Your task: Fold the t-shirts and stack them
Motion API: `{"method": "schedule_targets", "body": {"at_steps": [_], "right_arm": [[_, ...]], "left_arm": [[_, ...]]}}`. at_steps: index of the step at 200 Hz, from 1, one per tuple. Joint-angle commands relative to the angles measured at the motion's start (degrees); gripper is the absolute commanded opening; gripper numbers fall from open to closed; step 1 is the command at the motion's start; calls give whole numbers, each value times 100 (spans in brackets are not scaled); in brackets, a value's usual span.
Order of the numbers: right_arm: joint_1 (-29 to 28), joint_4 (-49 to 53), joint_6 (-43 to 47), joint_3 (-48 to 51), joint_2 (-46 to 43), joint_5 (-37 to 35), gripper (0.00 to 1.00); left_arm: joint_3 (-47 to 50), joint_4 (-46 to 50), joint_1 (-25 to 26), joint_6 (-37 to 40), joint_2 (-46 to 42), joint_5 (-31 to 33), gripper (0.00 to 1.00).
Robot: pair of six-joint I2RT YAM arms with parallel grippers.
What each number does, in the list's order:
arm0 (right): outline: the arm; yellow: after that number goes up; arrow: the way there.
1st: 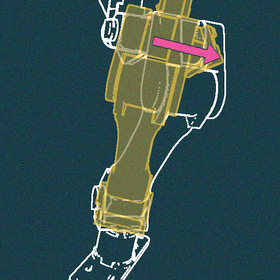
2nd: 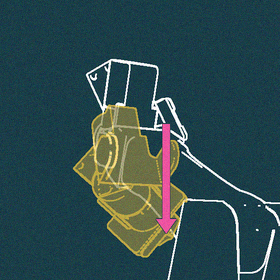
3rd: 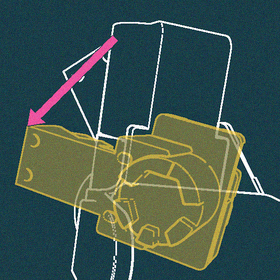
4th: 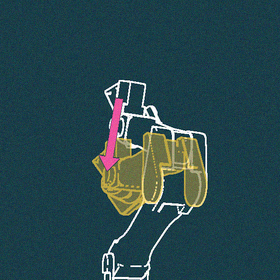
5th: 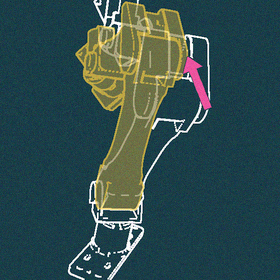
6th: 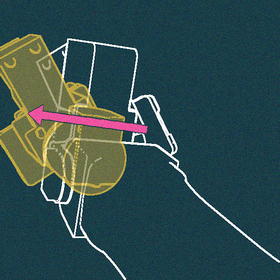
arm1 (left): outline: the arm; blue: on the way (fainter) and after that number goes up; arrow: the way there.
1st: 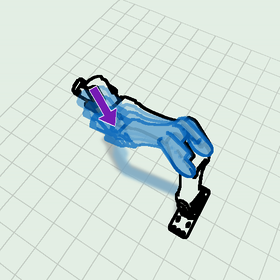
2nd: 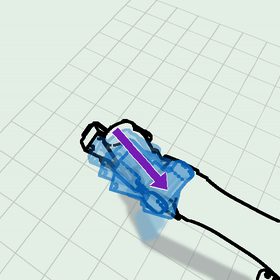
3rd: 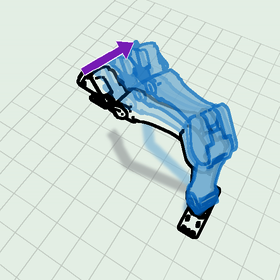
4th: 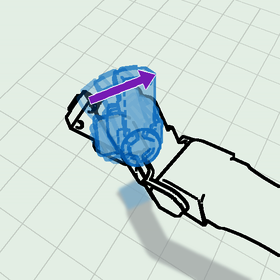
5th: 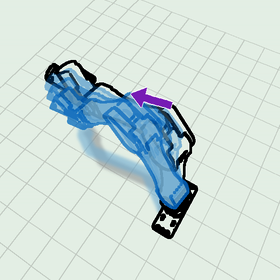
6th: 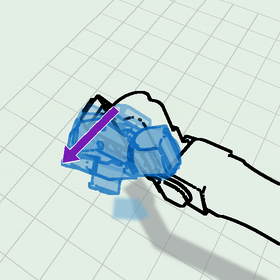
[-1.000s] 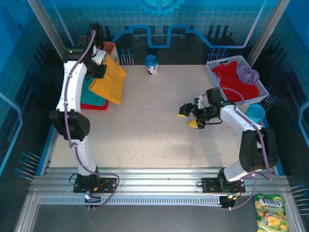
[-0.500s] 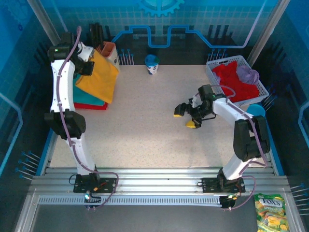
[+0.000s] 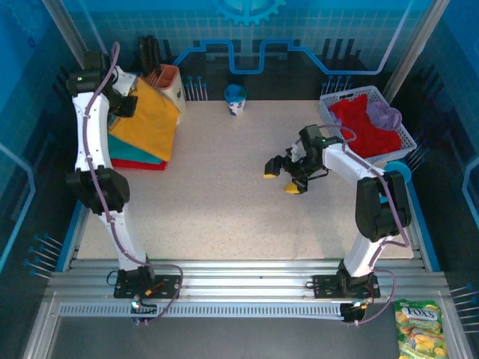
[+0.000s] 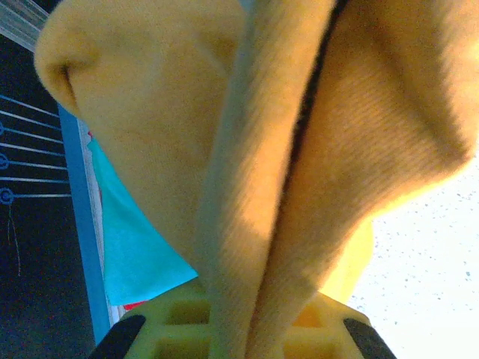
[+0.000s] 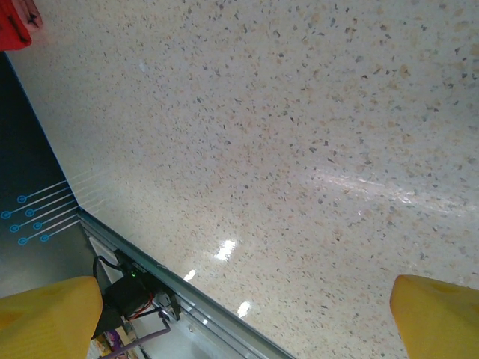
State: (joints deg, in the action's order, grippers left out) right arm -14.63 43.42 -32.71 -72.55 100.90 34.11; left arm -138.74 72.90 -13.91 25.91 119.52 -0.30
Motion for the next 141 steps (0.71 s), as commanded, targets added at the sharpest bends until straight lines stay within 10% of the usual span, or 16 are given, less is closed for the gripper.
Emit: {"method": "schedule_targets", "body": {"at_steps": [1, 141], "right_arm": [[-59, 286, 123, -196, 101, -65, 100], [-211, 525, 227, -550, 565, -50, 100]], "left_arm": [[-113, -347, -122, 202, 217, 22, 0], [276, -1292, -788, 72, 888, 871, 0]]}}
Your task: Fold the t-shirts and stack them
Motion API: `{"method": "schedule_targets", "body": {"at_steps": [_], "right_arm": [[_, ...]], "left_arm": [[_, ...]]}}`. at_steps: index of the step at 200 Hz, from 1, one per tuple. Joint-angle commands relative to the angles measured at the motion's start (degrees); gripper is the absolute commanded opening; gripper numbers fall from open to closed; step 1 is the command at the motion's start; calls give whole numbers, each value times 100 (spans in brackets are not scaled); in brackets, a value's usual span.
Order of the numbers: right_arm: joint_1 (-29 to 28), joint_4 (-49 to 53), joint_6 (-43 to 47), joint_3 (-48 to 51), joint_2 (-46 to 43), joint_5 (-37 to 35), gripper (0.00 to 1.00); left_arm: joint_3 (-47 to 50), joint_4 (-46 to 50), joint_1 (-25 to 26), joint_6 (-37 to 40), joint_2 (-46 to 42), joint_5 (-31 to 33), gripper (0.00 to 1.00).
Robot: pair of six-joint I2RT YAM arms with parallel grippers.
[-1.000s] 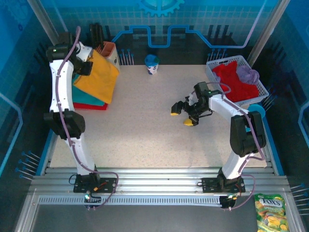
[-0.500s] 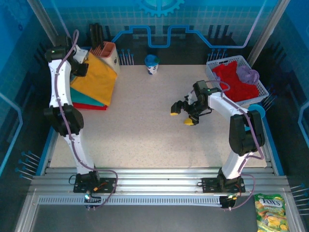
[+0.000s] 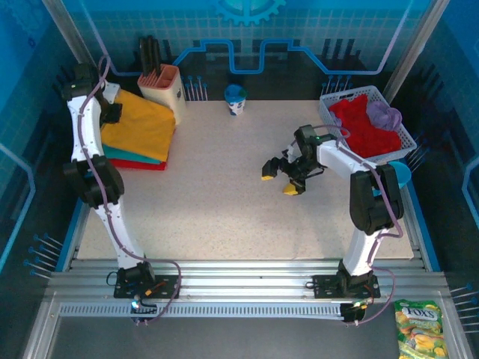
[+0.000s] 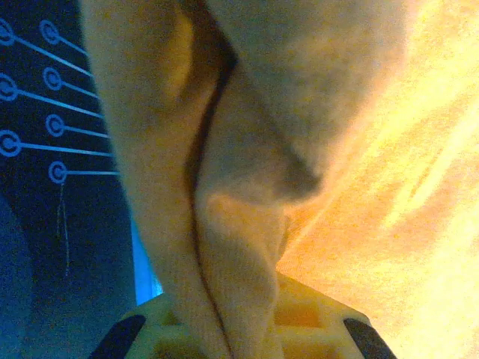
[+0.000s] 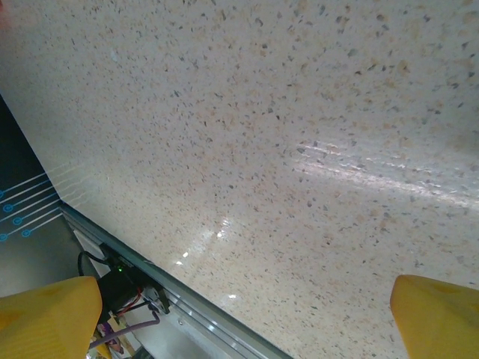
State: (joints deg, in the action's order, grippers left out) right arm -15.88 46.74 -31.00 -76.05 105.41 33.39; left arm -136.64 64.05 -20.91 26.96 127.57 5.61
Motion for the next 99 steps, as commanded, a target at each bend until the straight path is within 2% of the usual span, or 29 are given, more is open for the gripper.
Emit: {"method": "schedule_targets", "body": {"at_steps": [1, 36, 64, 70, 73, 79, 89, 93, 96, 99], "right_arm": [[-89, 198, 58, -204, 118, 25, 100], [-131, 226, 59, -243, 126, 19, 100], [-143, 247, 84, -227, 141, 18, 100], [-144, 248, 90, -232, 143, 19, 100], [-146, 252, 94, -234, 140, 19, 100], [-144, 252, 98, -234, 150, 17, 100], [-144, 265, 118, -242, 152, 27, 100], [-148, 272, 122, -236, 148, 23, 100], [-145, 272, 129, -223, 141, 25, 100], [-149, 268, 130, -224, 131, 23, 100]], "left_arm": [[67, -409, -89, -37, 92, 282, 0], [104, -500, -98, -30, 350, 405, 0], [94, -553, -99, -146, 504, 711, 2], [117, -571, -98, -170, 504, 692, 5], [148, -604, -98, -192, 500, 715, 10], [168, -645, -98, -240, 503, 778, 26], [190, -738, -94, -310, 503, 1050, 74], [190, -778, -85, -348, 497, 1215, 90], [186, -799, -79, -368, 492, 1336, 97], [178, -824, -80, -380, 490, 1472, 99]]}}
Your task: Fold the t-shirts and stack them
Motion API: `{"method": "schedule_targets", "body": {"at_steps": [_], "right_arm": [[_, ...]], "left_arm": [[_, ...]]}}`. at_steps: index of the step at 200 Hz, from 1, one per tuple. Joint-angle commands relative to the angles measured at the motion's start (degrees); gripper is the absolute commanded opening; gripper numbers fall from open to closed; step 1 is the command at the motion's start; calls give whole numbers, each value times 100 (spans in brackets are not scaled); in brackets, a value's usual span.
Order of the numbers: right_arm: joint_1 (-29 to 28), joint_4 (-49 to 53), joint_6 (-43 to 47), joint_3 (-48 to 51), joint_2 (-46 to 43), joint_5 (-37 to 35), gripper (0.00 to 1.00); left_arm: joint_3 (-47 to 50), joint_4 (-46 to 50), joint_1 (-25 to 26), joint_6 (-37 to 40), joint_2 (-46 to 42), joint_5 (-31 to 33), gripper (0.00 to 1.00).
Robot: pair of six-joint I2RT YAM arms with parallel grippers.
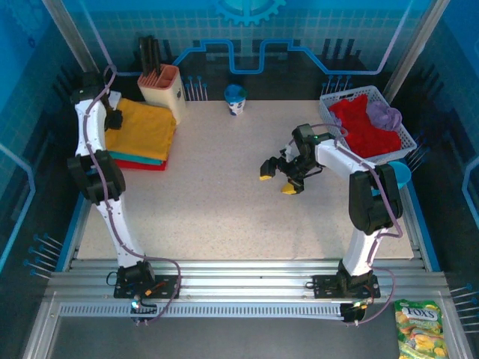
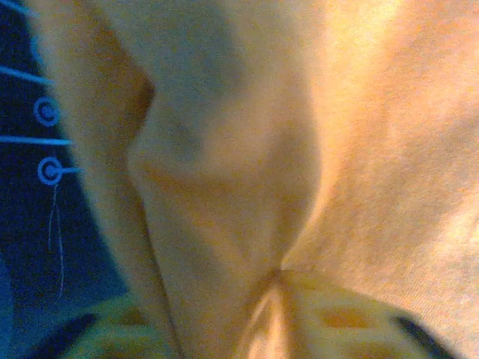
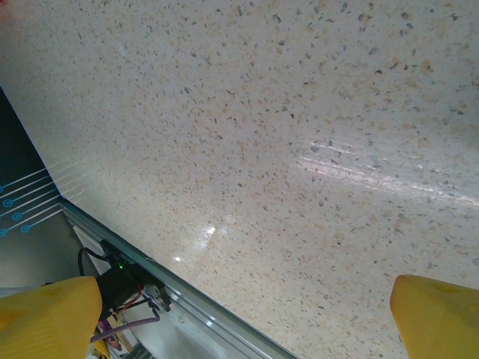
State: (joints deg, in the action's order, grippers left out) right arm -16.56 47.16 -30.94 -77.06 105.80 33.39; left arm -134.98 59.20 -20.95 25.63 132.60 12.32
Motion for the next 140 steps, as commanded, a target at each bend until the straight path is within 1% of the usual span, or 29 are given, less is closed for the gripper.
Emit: {"method": "schedule_targets", "body": {"at_steps": [1, 7, 14, 33, 53, 71, 82, 98, 115, 131, 140], "right_arm": [[-74, 225, 123, -116, 91, 21, 100], [-80, 224, 131, -100, 62, 9, 100], [-77, 224, 141, -76, 44, -6, 100], [-77, 193, 176, -20, -19, -44, 100], [-76, 59, 168, 70, -154, -92, 100], [-75, -95, 188, 166, -336, -319, 100], [-68, -179, 241, 166, -462, -520, 100], [-24, -357, 269, 120, -641, -784, 100], [24, -531, 339, 29, -814, -1101, 100], [50, -718, 542, -24, -995, -1441, 100], [62, -796, 633, -45, -1077, -1655, 100]], "left_arm": [[9, -343, -80, -249, -9, 835, 99], [-53, -358, -68, -283, -7, 1060, 99], [-113, -342, -49, -340, -28, 1165, 99], [-130, -335, 48, -504, -241, 1192, 99], [-56, -201, 262, -928, -606, 1162, 99], [186, -184, 526, -1294, -1052, 1184, 99], [370, -195, 697, -1545, -1357, 1059, 99], [973, -443, 901, -1719, -1855, 957, 99], [1754, -759, 1023, -2072, -2480, 415, 99], [3072, -1635, 1231, -2194, -3342, 46, 99], [3886, -2192, 1341, -2162, -3865, -359, 99]]}}
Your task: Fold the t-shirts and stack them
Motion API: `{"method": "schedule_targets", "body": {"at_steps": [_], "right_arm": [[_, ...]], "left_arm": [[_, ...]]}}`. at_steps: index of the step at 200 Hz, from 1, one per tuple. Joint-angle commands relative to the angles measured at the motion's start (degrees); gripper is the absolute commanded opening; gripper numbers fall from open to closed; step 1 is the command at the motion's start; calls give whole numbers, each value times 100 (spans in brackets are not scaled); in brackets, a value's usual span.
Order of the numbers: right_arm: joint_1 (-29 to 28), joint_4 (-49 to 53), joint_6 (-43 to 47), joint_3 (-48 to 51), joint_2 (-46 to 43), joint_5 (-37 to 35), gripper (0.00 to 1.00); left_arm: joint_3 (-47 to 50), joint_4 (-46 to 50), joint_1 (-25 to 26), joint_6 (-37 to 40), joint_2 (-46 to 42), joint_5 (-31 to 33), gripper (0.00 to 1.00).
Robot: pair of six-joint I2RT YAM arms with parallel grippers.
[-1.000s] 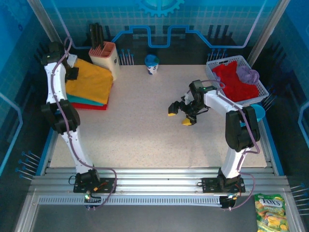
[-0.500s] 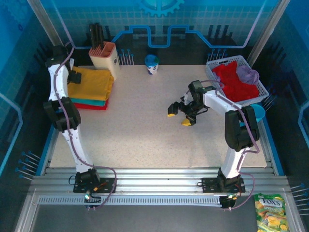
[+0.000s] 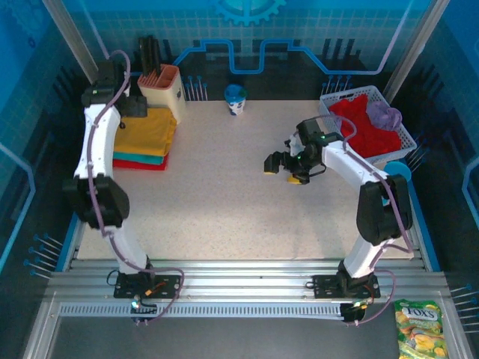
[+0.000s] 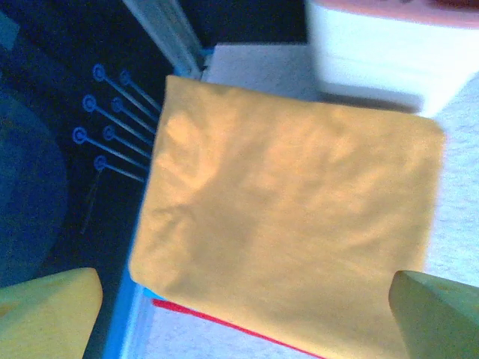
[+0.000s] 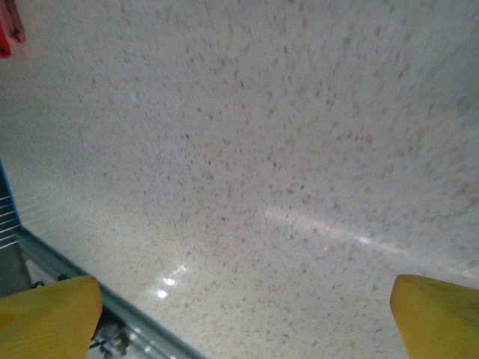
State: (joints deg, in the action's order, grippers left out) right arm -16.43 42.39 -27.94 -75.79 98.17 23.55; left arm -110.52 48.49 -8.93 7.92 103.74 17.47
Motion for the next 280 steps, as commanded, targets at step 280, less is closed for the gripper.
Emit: {"method": "schedule_targets", "body": {"at_steps": [280], "right_arm": [[1640, -10418, 2561, 5769, -911, -2221, 100]], "left_arm": [[8921, -10185, 893, -933, -1494, -1002, 99]]}}
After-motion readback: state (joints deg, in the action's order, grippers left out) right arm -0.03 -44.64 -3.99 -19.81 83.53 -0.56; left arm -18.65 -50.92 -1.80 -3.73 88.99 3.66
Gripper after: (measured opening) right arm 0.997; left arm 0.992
